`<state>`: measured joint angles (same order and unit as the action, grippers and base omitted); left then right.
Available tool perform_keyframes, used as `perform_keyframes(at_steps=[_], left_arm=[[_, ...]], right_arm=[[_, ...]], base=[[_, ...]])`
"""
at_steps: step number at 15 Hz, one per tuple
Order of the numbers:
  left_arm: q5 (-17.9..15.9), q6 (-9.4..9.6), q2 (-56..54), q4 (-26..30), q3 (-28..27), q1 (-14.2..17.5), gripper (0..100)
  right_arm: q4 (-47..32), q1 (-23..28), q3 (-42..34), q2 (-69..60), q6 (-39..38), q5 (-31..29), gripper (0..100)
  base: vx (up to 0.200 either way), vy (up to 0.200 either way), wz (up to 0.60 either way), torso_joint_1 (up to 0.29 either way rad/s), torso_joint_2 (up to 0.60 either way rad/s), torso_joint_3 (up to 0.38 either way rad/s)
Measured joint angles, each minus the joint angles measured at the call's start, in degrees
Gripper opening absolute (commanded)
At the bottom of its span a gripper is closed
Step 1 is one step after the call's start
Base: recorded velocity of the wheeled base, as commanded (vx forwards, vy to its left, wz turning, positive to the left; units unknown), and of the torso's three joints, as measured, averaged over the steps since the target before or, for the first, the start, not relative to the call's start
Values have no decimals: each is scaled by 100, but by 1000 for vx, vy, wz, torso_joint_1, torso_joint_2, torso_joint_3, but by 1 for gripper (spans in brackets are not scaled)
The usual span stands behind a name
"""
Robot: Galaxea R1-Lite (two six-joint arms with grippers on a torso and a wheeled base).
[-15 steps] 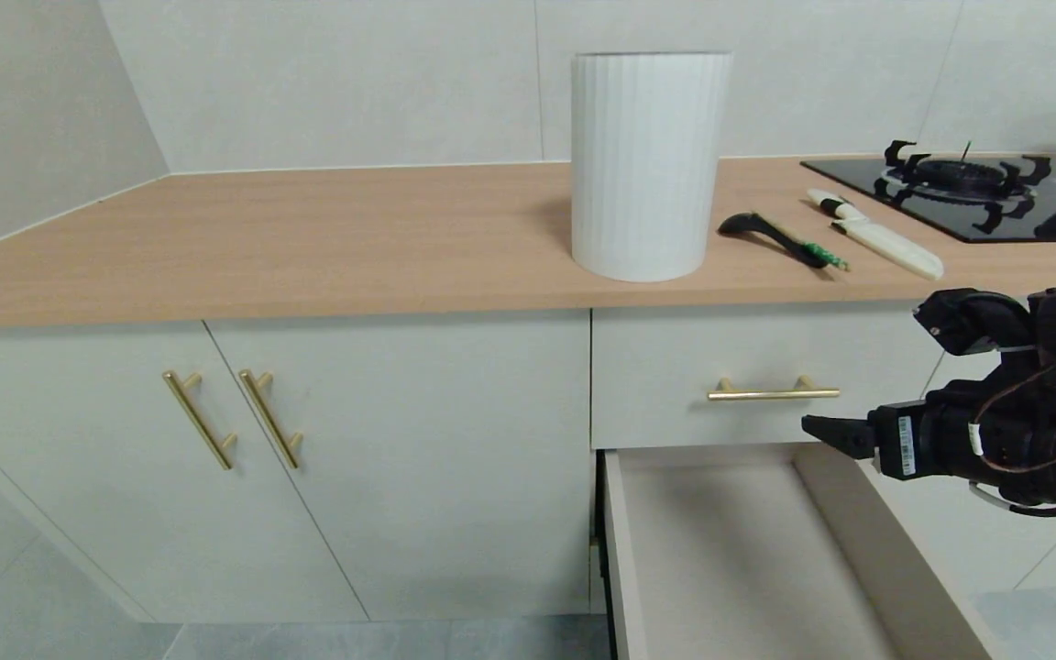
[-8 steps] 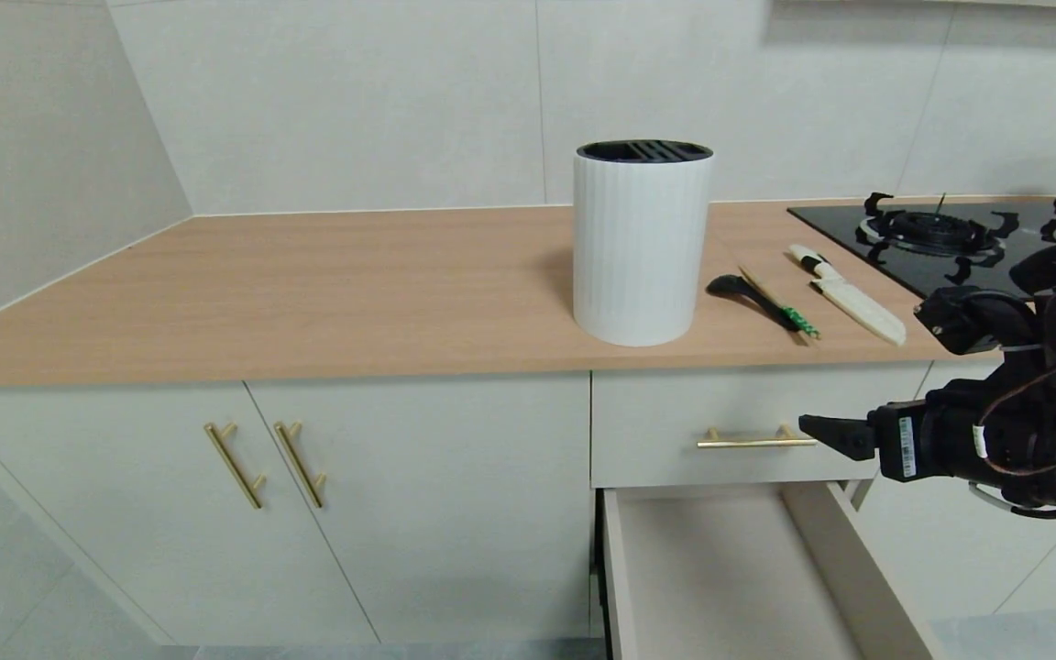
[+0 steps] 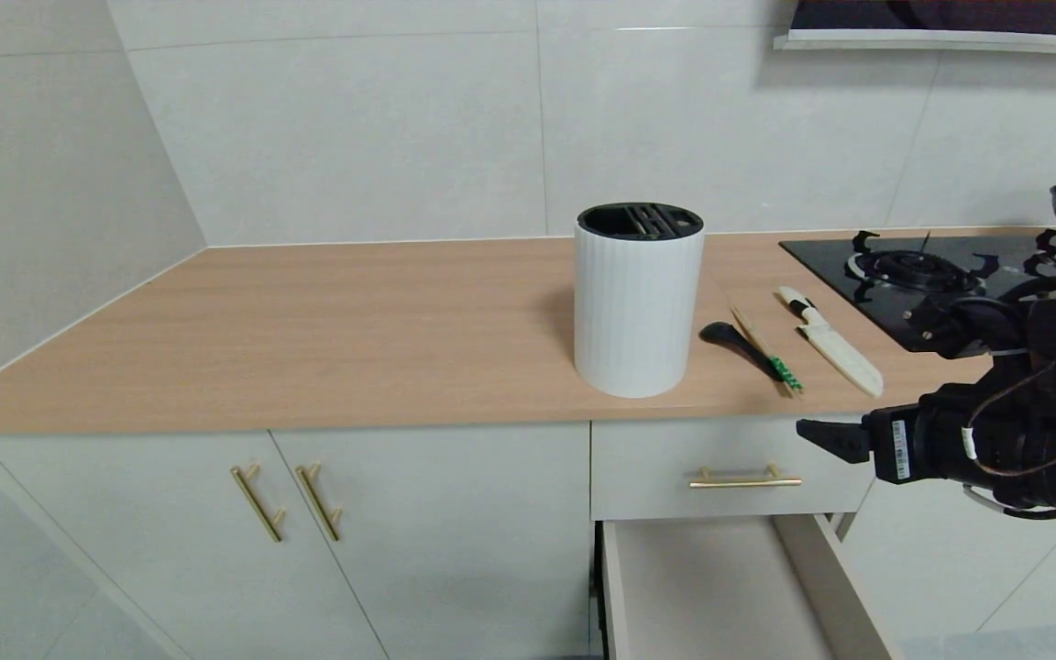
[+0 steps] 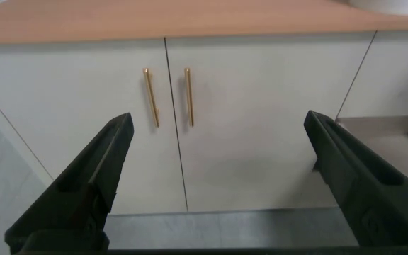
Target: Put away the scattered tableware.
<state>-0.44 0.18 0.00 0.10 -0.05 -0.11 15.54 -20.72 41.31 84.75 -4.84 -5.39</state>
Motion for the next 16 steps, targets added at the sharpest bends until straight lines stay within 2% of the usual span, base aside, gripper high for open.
perform_keyframes(at_steps=[7, 12, 14, 16], left_arm=[[0, -2, 0, 0, -2, 1, 100], [0, 0, 0, 0, -2, 1, 100], [0, 0, 0, 0, -2, 1, 100], [0, 0, 0, 0, 2, 1, 100]], right_arm=[[2, 0, 121, 227, 35, 0, 100], [-228, 22, 1025, 640, 27, -52, 100], [-301, 55, 1357, 1053, -85, -328, 100], [-115, 74, 1569, 1520, -143, -870, 100]], base=[[0, 0, 0, 10, -18, -11], [0, 0, 0, 0, 0, 0], [0, 0, 0, 0, 0, 0], [0, 0, 0, 0, 0, 0]])
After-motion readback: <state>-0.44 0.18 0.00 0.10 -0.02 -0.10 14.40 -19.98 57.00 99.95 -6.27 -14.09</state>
